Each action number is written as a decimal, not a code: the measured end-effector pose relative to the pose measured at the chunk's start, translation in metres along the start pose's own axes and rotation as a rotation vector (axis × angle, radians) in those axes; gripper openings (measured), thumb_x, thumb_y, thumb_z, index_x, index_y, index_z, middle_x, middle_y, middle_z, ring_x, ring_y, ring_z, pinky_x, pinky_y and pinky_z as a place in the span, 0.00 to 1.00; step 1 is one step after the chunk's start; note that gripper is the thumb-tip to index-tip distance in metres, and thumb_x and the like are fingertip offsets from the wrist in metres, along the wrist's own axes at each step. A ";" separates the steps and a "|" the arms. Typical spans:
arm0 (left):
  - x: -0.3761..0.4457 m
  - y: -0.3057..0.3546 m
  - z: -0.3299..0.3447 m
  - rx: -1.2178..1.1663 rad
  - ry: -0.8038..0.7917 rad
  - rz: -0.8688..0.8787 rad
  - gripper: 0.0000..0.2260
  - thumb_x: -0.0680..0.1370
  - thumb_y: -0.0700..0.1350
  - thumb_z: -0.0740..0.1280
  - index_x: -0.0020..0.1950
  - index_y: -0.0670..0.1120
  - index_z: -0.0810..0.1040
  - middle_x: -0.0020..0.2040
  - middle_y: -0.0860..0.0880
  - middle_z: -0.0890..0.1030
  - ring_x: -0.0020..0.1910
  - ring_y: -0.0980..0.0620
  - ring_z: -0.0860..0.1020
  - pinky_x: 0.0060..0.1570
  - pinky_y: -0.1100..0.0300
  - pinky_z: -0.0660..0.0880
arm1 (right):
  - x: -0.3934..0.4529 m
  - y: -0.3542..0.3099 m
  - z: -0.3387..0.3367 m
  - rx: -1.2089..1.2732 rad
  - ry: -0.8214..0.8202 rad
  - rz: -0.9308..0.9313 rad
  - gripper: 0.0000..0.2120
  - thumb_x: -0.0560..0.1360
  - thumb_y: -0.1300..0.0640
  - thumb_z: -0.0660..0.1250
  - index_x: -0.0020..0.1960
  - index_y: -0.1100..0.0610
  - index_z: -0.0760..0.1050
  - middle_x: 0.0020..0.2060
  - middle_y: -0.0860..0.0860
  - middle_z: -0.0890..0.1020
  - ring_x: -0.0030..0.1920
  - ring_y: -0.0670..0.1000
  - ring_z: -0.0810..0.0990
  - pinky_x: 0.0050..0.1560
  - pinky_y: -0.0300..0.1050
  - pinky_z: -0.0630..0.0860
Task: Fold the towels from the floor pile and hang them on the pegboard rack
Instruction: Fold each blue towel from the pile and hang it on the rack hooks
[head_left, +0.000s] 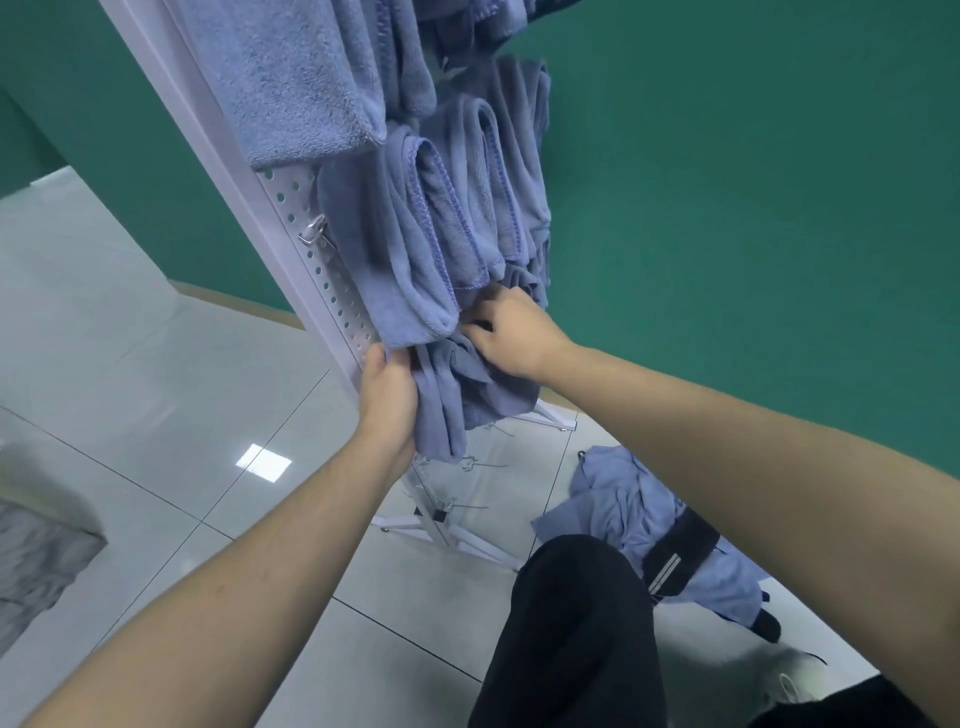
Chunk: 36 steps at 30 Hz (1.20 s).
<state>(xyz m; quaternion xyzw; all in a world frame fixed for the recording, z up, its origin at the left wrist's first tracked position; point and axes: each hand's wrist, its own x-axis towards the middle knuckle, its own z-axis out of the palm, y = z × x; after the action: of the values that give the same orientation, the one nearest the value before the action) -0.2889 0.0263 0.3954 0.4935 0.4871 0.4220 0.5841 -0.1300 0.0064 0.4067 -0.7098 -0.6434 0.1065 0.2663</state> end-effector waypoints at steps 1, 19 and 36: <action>0.000 -0.001 0.000 -0.003 0.003 0.009 0.13 0.83 0.48 0.61 0.58 0.40 0.76 0.49 0.46 0.84 0.45 0.53 0.82 0.45 0.60 0.78 | -0.003 -0.001 0.000 -0.042 -0.016 -0.013 0.14 0.79 0.56 0.61 0.58 0.55 0.83 0.56 0.57 0.82 0.57 0.62 0.77 0.55 0.51 0.75; -0.008 -0.013 0.006 -0.126 0.045 0.158 0.03 0.82 0.43 0.64 0.51 0.51 0.75 0.42 0.57 0.81 0.42 0.61 0.80 0.43 0.66 0.77 | -0.028 -0.020 0.016 0.388 -0.245 0.293 0.17 0.80 0.56 0.54 0.65 0.53 0.75 0.63 0.54 0.80 0.62 0.57 0.76 0.64 0.51 0.73; 0.003 -0.048 0.003 0.383 0.080 0.436 0.11 0.81 0.42 0.55 0.60 0.47 0.74 0.61 0.50 0.70 0.61 0.54 0.71 0.67 0.53 0.70 | -0.033 -0.017 0.033 0.683 -0.277 0.305 0.36 0.70 0.32 0.71 0.72 0.47 0.65 0.61 0.44 0.79 0.61 0.44 0.76 0.65 0.43 0.71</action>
<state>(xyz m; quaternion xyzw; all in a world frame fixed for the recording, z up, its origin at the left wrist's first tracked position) -0.2847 0.0210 0.3477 0.6709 0.4628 0.4570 0.3562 -0.1658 -0.0174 0.3819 -0.6467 -0.4879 0.4473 0.3791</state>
